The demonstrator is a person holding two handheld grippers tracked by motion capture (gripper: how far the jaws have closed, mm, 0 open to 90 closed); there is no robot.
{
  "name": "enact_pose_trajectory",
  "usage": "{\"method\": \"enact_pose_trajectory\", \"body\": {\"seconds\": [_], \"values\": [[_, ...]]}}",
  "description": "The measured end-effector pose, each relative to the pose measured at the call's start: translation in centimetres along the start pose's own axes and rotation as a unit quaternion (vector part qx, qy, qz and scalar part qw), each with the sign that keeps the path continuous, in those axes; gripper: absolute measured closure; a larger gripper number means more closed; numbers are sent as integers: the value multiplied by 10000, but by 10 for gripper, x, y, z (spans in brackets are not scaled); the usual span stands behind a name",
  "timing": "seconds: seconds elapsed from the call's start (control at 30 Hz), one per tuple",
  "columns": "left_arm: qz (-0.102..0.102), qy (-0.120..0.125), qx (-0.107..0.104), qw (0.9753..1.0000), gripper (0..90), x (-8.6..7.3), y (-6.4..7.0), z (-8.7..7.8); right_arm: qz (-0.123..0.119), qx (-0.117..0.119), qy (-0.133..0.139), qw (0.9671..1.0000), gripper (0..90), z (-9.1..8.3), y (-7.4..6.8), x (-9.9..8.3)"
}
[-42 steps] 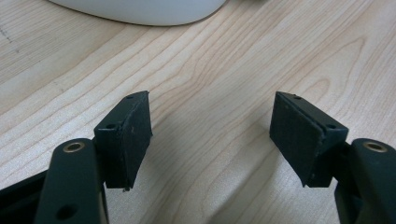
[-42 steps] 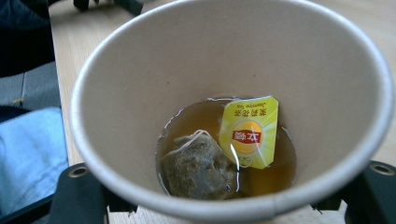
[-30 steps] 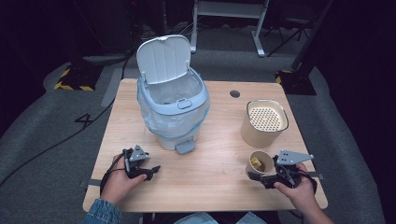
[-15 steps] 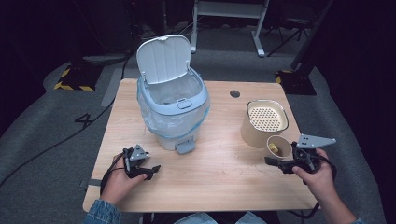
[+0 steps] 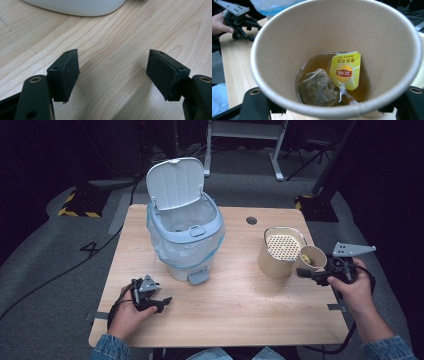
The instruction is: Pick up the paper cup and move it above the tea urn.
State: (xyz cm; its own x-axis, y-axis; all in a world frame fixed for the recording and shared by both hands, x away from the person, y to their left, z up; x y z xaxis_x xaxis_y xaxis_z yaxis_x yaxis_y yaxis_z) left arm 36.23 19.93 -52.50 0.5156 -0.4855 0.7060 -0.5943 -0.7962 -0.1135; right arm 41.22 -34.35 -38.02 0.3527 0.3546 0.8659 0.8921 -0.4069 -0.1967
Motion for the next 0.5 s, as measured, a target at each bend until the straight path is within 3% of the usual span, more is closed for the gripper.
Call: {"method": "enact_pose_trajectory", "body": {"seconds": [0.4,0.5], "values": [[15,1,7,10000,267,0,0,0,-138,-390,-78,9991,295,-19,30,21],[16,1,5,10000,267,0,0,0,-154,-412,55,9990,295,-23,38,25]]}}
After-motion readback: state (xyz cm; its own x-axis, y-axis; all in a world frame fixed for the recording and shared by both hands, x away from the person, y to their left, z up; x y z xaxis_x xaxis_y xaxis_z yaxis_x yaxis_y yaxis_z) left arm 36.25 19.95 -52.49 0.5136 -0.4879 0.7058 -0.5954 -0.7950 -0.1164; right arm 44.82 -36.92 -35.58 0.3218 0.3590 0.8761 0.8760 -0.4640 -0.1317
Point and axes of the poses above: each handheld gripper's, and its own axes: z roughly forward along the jaws, x roughly out of its top, y roughly to its right, the point moved 3 cm from there along z, roughly forward along the jaws, and after that the axes turned 11 degrees about x, right-handed, at the moved point
